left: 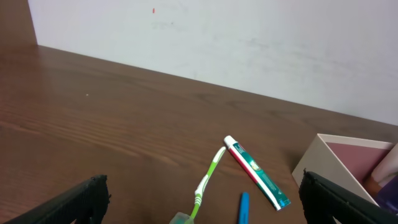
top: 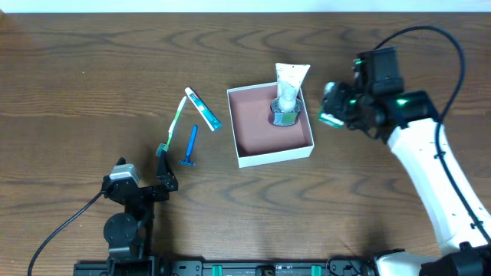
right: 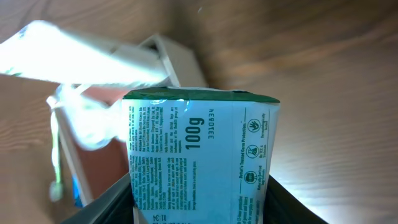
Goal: Pack container
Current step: 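Carry the packet left over the box with the right gripper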
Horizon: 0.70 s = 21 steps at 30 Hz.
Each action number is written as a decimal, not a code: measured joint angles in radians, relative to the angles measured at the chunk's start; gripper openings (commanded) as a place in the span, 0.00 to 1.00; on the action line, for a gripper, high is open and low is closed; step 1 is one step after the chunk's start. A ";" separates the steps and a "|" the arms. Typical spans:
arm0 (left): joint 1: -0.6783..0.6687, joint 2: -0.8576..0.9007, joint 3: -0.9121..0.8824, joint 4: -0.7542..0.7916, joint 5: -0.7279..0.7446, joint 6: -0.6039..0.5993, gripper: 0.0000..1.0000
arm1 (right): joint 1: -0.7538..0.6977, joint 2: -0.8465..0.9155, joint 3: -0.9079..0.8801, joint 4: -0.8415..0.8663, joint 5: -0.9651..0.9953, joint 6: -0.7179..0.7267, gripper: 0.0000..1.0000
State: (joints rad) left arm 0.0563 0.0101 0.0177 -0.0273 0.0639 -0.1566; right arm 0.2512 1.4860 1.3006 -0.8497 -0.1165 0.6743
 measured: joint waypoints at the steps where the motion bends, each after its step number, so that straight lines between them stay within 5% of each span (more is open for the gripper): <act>1: 0.000 0.000 0.000 0.000 0.000 0.000 0.98 | 0.019 0.000 0.000 0.000 0.011 0.032 0.29; 21: 0.000 0.000 0.000 0.000 0.000 0.000 0.98 | 0.355 0.211 0.000 0.033 0.250 0.669 0.26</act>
State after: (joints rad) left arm 0.0563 0.0101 0.0177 -0.0273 0.0639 -0.1566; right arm 0.6060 1.6974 1.3006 -0.8169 0.1333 1.3437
